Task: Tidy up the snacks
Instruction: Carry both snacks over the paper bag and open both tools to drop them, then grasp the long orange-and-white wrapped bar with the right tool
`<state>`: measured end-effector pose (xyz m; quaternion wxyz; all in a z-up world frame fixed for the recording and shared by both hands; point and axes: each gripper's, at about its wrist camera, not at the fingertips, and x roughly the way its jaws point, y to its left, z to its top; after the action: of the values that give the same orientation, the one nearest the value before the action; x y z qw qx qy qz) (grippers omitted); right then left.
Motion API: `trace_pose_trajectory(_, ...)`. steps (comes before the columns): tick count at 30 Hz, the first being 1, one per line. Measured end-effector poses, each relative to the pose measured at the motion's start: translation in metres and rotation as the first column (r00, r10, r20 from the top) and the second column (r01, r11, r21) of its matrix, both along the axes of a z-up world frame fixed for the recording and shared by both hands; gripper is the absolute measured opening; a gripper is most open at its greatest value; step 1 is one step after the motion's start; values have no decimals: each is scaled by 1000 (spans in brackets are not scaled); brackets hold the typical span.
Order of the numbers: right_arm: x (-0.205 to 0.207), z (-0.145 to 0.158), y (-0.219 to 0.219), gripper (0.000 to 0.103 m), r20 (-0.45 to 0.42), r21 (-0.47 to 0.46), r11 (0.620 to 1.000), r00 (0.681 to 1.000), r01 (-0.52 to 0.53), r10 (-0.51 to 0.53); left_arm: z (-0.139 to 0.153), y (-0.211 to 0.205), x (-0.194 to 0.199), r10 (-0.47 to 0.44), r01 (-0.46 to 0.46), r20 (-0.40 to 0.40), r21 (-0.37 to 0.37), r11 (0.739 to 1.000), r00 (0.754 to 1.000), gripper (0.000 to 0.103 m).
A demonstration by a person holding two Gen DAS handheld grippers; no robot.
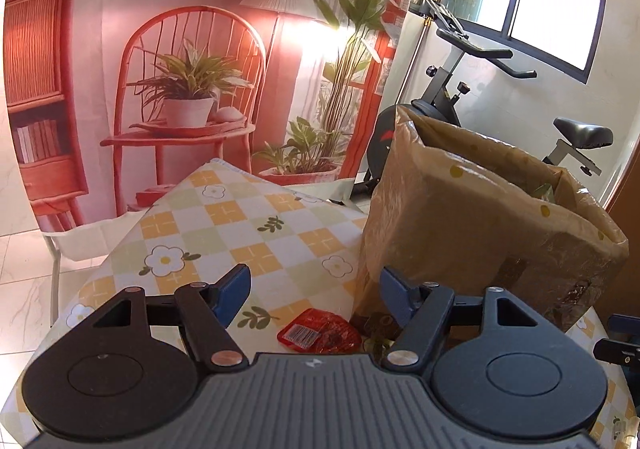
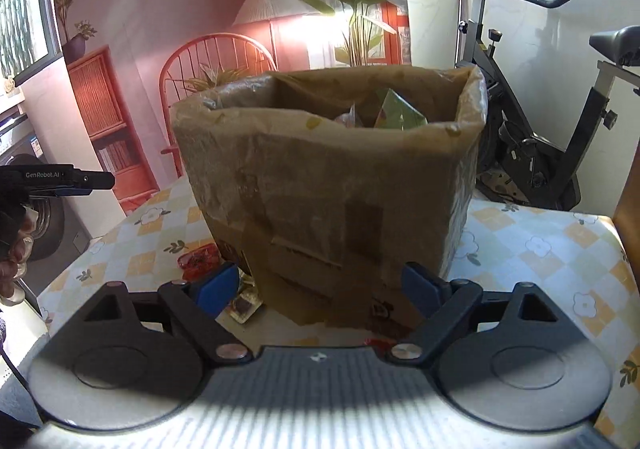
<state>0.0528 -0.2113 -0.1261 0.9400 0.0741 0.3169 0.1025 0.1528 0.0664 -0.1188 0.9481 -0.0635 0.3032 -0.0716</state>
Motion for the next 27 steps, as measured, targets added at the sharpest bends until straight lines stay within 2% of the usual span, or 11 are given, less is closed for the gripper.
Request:
trace_pose_trajectory(7,-33,-49,-5,88,-185,15,996,979,88,-84,-34,-3,-8,-31,30,-57,-21,999,998,73)
trace_pose_trajectory(11,-45,-73,-13,88,-298,65,985,946,158,-132,-53,-8,-12,-55,52,-93,-35,998,994,73)
trace_pose_trajectory(14,-46,-85,-15,88,-346,100,981,930,164,-120,-65,-9,-11,-63,58,-118,-45,997,991,73)
trace_pose_trajectory(18,-32,-93,-10,88,-360,128,978,927,165,-110,-77,-9,-11,-62,54,-148,-58,997,987,73)
trace_pose_trajectory(22,-9,-96,5,87,-342,145,981,937,128,-72,-81,-4,-10,-39,32,-153,-46,998,988,73)
trace_pose_trajectory(27,21,-98,26,83,-315,101,993,949,66,-31,-82,4,-8,3,-9,-154,-37,999,988,73)
